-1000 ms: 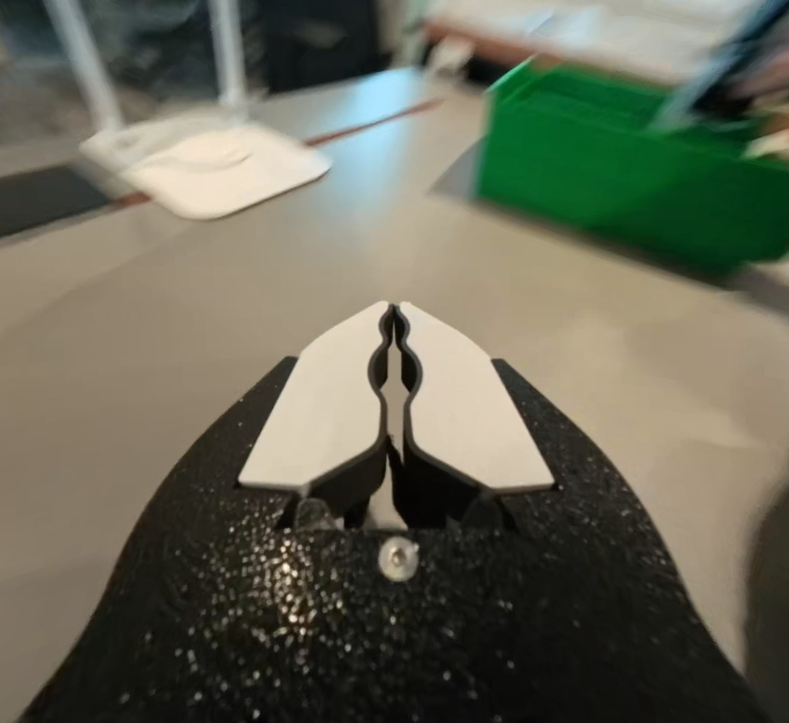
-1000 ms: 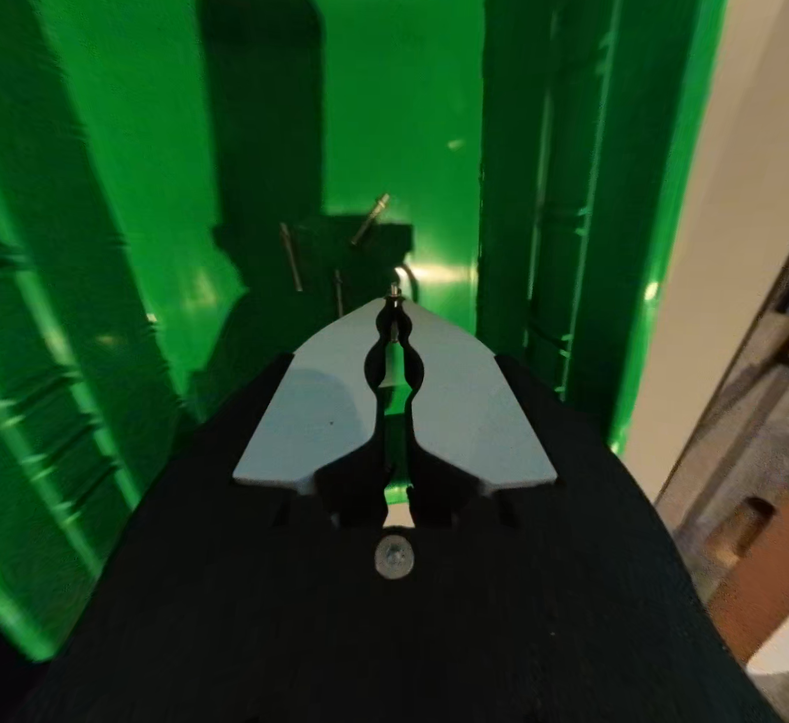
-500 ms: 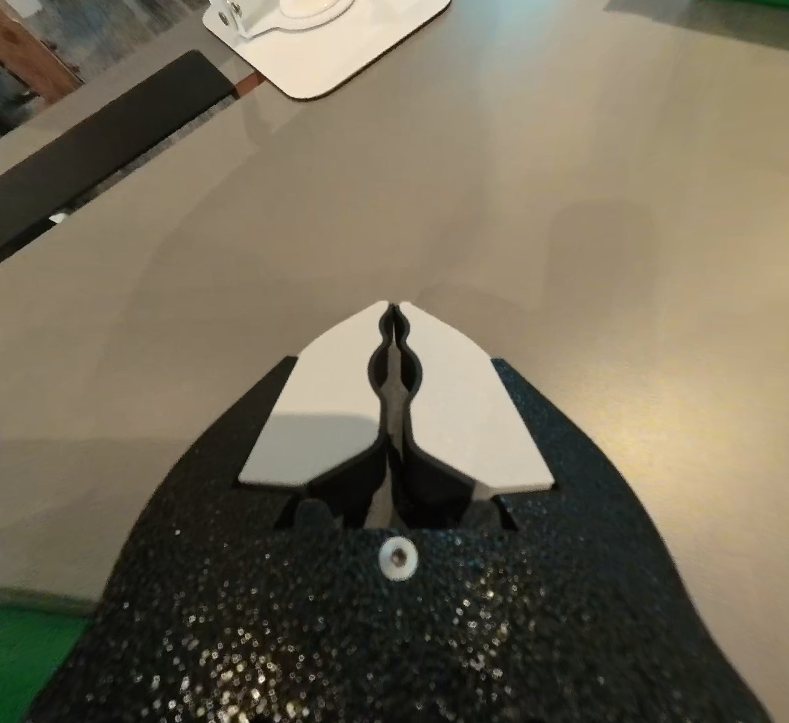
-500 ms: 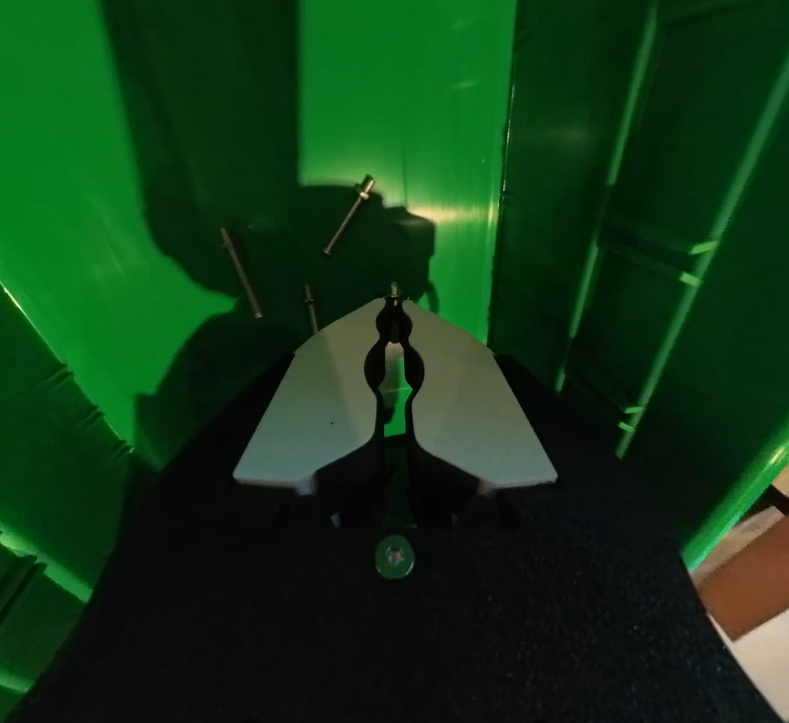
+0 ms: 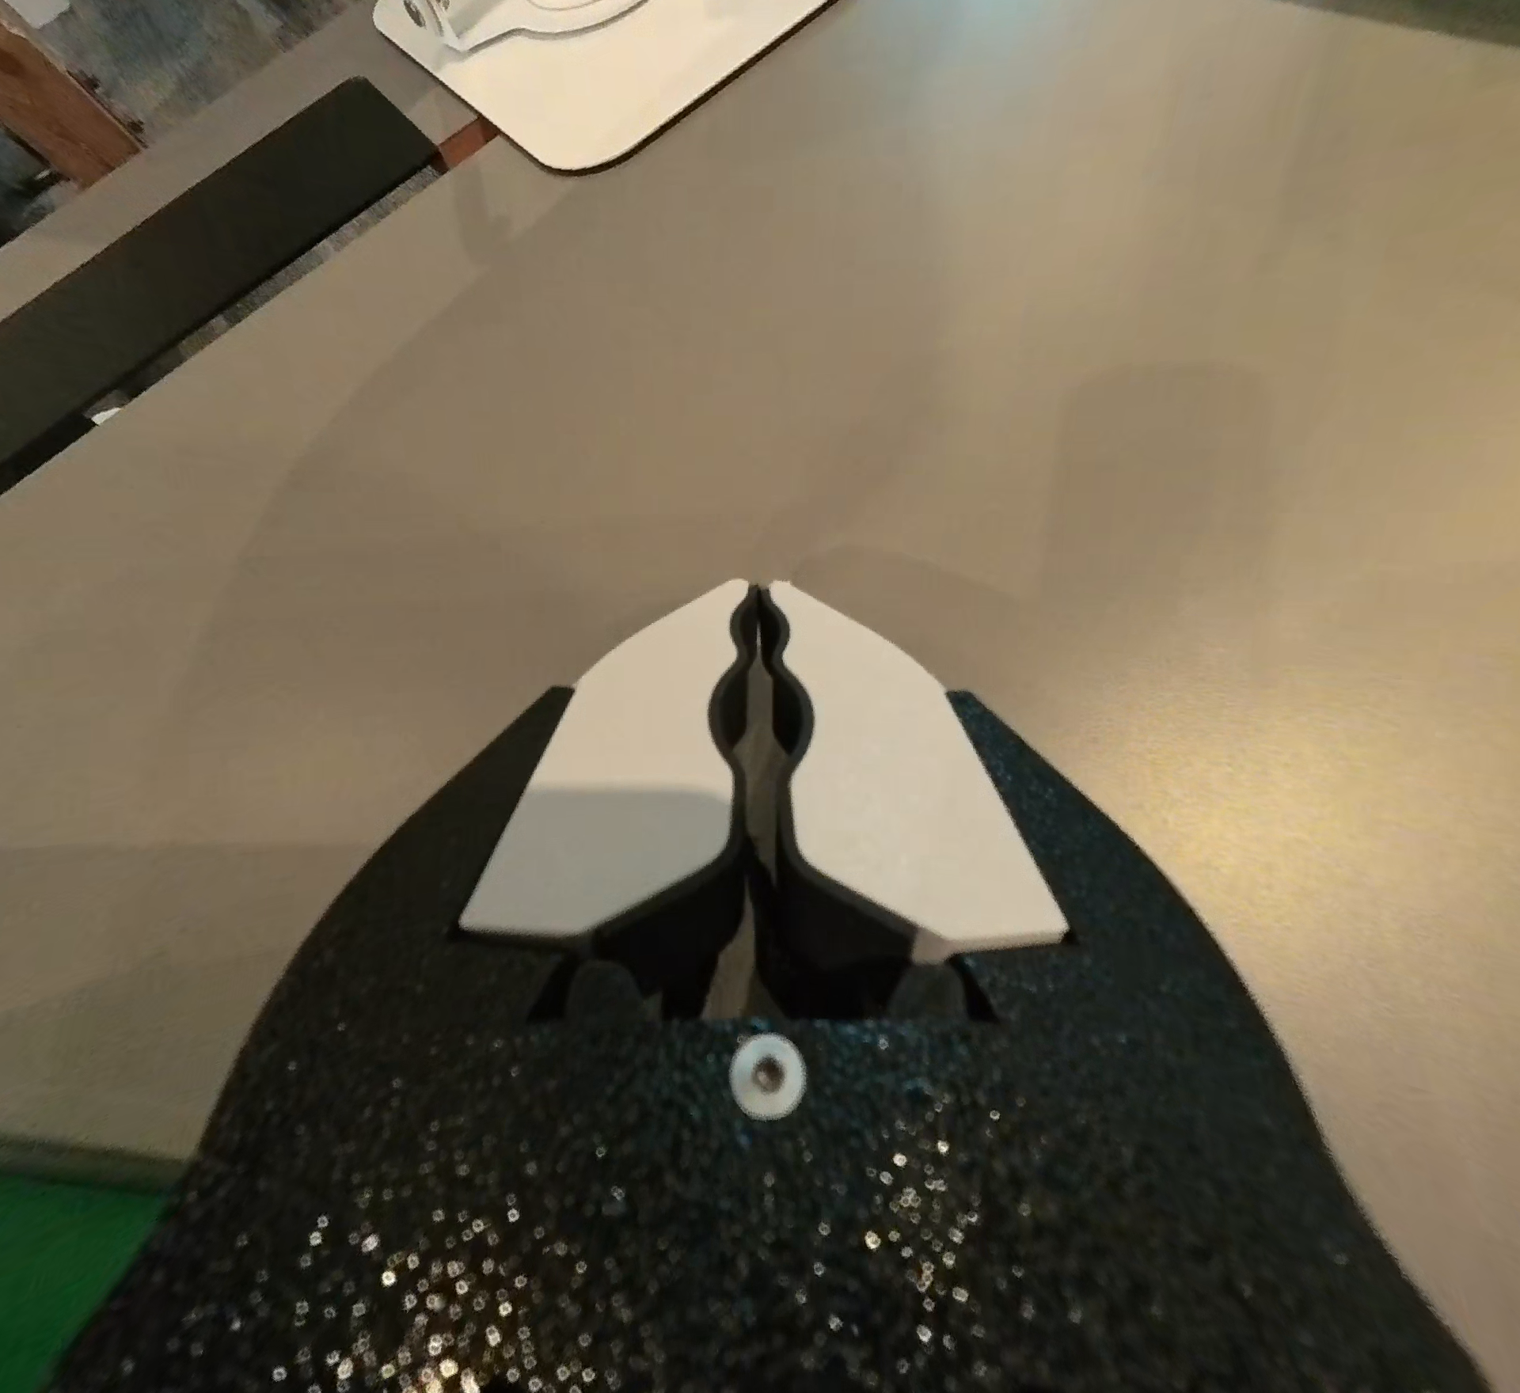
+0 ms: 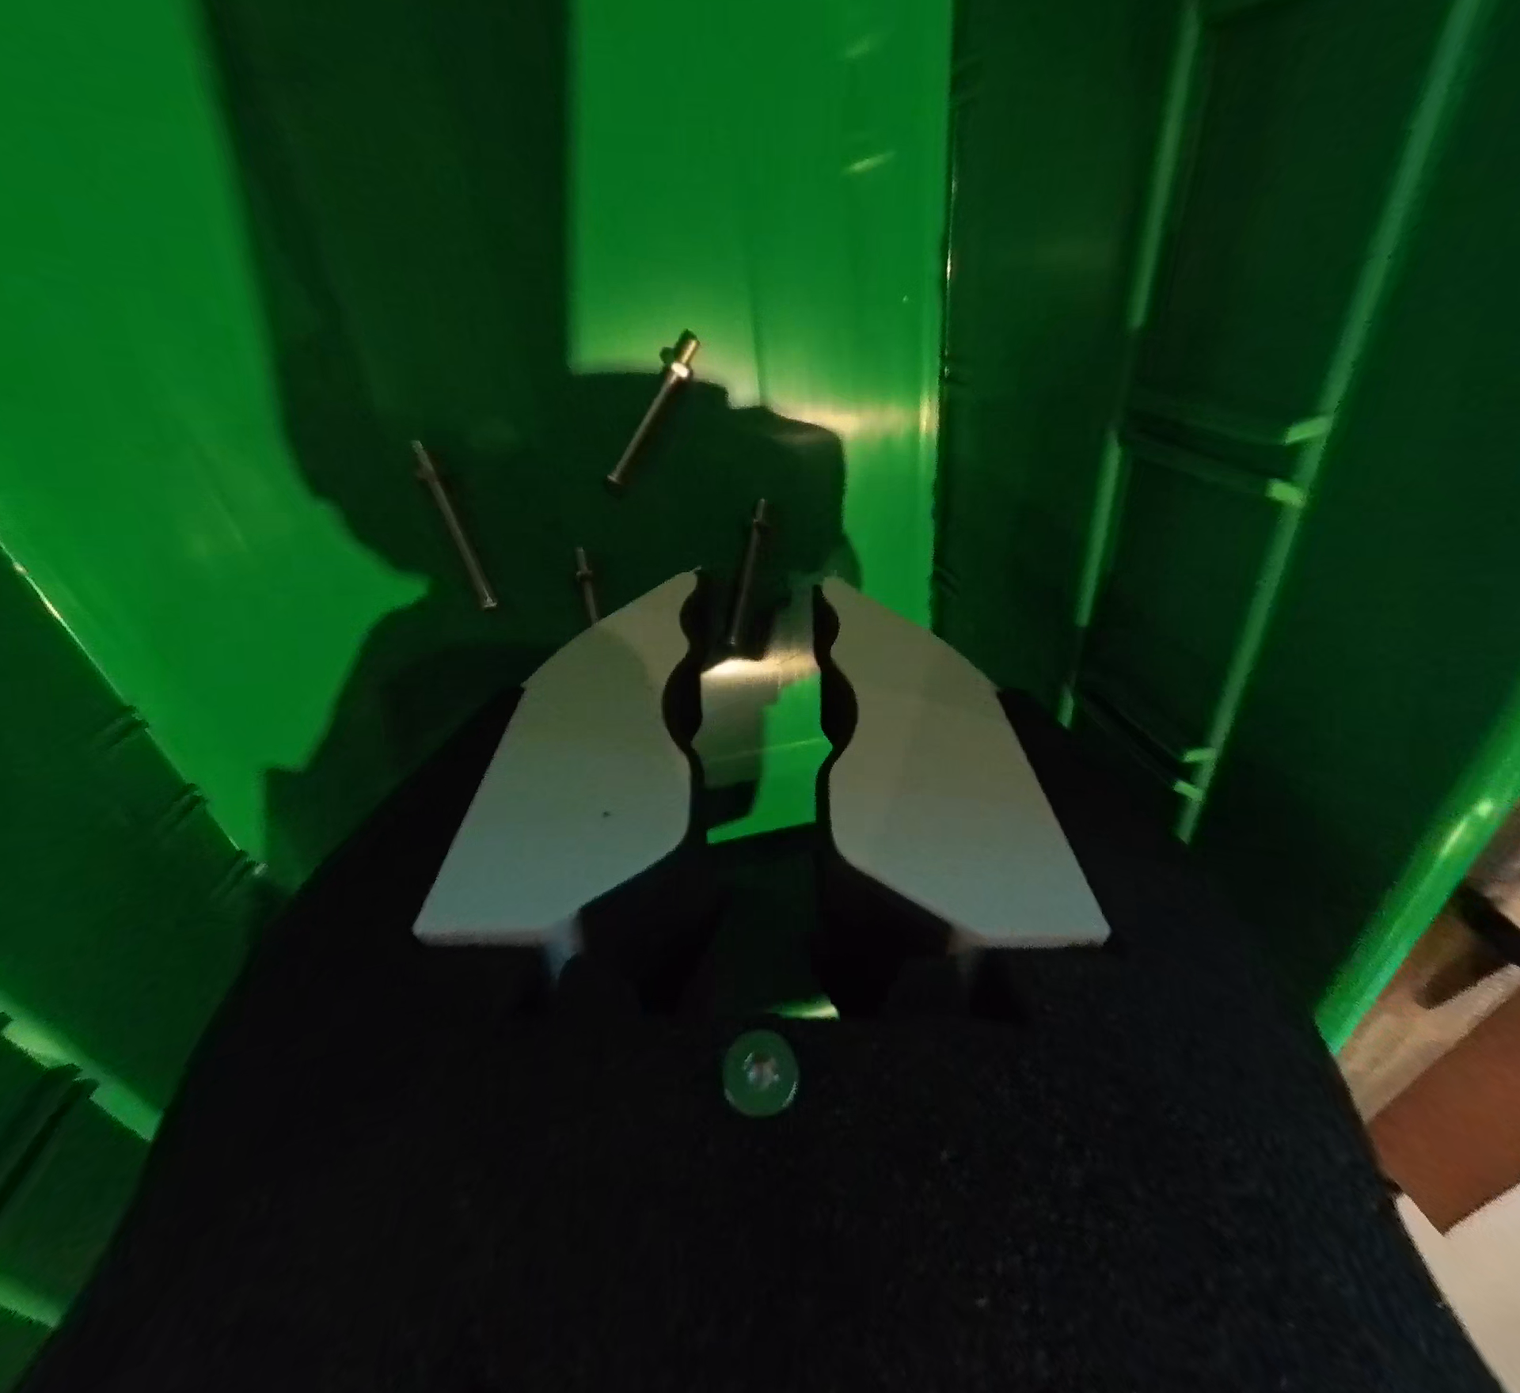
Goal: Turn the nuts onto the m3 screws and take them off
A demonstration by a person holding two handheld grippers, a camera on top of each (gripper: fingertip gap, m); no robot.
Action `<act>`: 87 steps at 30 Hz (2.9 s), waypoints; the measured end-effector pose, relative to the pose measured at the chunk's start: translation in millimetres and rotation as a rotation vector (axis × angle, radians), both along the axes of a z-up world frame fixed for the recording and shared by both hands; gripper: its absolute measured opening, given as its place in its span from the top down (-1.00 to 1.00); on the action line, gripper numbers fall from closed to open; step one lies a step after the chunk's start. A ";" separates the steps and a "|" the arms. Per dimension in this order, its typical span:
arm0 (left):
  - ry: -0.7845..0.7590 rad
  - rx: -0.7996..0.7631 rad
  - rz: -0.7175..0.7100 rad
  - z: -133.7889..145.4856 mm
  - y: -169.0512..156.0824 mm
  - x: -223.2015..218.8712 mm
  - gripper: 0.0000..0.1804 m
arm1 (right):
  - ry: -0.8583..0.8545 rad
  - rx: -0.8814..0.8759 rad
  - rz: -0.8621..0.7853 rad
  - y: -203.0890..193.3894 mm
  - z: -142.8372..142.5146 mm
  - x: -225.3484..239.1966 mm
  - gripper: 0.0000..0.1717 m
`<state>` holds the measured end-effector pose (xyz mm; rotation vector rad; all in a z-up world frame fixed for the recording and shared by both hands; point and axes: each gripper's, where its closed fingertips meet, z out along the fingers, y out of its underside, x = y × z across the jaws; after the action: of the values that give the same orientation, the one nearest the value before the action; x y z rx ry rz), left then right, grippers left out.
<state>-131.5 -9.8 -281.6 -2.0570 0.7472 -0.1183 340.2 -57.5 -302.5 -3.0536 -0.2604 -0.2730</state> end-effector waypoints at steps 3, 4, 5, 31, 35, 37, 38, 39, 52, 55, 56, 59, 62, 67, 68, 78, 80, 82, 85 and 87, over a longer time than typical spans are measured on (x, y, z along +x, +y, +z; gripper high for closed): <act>0.007 0.003 -0.002 -0.3 -0.2 0.2 1.00 | 0.002 0.023 -0.004 -0.5 5.0 -0.4 0.69; 0.008 0.004 -0.003 -0.3 -0.4 0.4 1.00 | -0.003 0.041 -0.005 0.0 9.2 -0.7 0.69; 0.008 0.005 -0.004 -0.1 -0.4 0.7 1.00 | -0.010 0.065 -0.004 0.8 15.1 -1.4 0.69; -0.235 0.328 0.295 62.3 31.6 -23.9 1.00 | 0.716 1.190 0.673 9.9 106.7 -333.0 1.00; -0.228 0.349 0.404 67.5 45.1 -45.5 1.00 | 0.674 1.291 0.713 3.7 97.8 -341.3 1.00; -0.222 0.335 0.445 65.1 49.9 -53.8 1.00 | 0.674 1.319 0.734 -1.1 94.0 -345.4 1.00; -0.219 0.332 0.464 64.1 51.2 -58.1 1.00 | 0.676 1.316 0.747 -3.0 91.0 -347.7 1.00; -0.215 0.333 0.484 63.9 51.8 -62.8 1.00 | 0.682 1.306 0.755 -4.6 88.4 -350.0 1.00; -0.143 0.309 0.574 58.3 9.8 -95.3 1.00 | 0.764 1.268 0.756 -9.7 82.0 -357.1 1.00; -0.142 0.308 0.604 58.2 -5.5 -109.4 1.00 | 0.771 1.267 0.748 -9.0 82.3 -356.4 1.00; -0.140 0.308 0.615 58.0 -10.2 -114.4 1.00 | 0.774 1.264 0.749 -9.0 82.2 -356.5 1.00; -0.122 0.306 0.649 56.9 -22.2 -129.2 1.00 | 0.781 1.260 0.747 -8.8 82.2 -356.7 1.00; -0.111 0.300 0.681 55.6 -31.6 -142.1 1.00 | 0.788 1.258 0.743 -8.5 82.6 -356.3 1.00; -0.086 0.290 0.727 53.3 -48.1 -163.3 1.00 | 0.799 1.254 0.738 -8.2 83.0 -355.9 1.00; -0.083 0.288 0.736 52.8 -51.2 -167.0 1.00 | 0.800 1.253 0.735 -7.9 82.9 -355.7 1.00; -0.089 0.241 0.560 67.1 -75.1 -145.7 1.00 | 0.868 1.224 0.735 -7.7 84.2 -356.6 0.87; -0.115 0.196 0.423 74.1 -85.7 -123.1 1.00 | 0.884 1.246 0.742 -8.7 88.3 -356.5 0.82; -0.140 0.215 0.369 91.1 -94.7 -115.4 1.00 | 0.892 1.269 0.749 -9.3 91.9 -356.5 0.76; -0.107 0.258 0.355 117.0 -106.0 -126.8 1.00 | 0.903 1.300 0.756 -9.4 95.8 -357.2 0.65; -0.072 0.273 0.380 129.7 -111.5 -144.3 1.00 | 0.918 1.312 0.750 -9.3 98.1 -358.1 0.57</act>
<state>-275.9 -121.3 -151.9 -1.8833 0.2983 0.1185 -17.8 -66.8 -204.4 -1.4028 -0.7157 0.6901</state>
